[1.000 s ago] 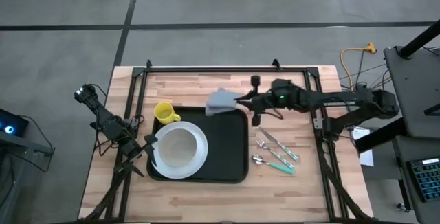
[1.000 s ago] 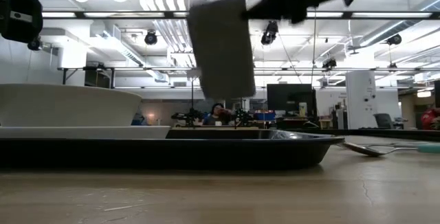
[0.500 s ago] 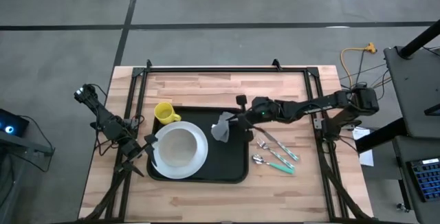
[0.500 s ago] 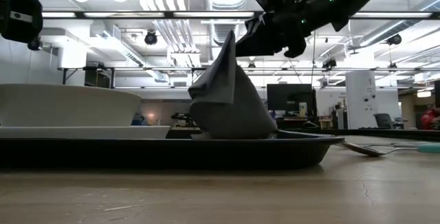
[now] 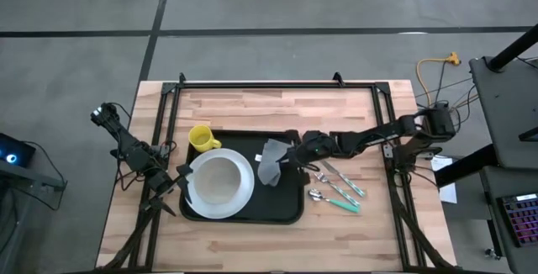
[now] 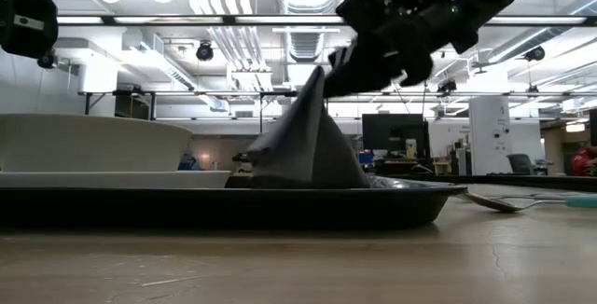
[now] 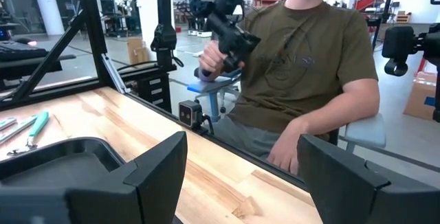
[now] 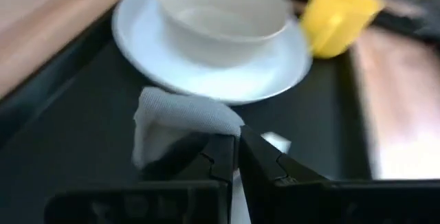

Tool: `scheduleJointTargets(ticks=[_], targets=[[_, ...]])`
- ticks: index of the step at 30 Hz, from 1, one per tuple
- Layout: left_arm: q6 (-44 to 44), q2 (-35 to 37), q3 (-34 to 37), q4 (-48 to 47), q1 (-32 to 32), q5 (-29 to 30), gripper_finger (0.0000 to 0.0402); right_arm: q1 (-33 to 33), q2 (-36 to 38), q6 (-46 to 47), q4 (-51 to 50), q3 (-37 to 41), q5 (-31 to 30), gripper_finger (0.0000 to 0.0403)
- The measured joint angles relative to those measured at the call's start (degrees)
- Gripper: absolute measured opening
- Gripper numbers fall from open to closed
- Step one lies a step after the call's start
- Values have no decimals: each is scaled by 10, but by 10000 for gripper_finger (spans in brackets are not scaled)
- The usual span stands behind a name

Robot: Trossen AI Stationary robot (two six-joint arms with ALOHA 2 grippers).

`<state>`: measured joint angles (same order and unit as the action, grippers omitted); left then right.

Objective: Set up tray
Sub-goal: Put the gray napkin on the black serving tray to the right of the white plate

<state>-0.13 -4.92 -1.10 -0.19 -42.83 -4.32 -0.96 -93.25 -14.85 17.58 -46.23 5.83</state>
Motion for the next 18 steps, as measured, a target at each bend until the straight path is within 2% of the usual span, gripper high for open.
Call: scheduleJointTargets(ticks=[4,11,18], targets=[[0,0,0,0,0,0,255,-3,-17,28,-4,0,43,8],[0,0,0,0,0,0,255,-5,-18,51,-37,1,47,9],[0,0,0,0,0,0,255,-5,2,11,-116,-3,47,9]])
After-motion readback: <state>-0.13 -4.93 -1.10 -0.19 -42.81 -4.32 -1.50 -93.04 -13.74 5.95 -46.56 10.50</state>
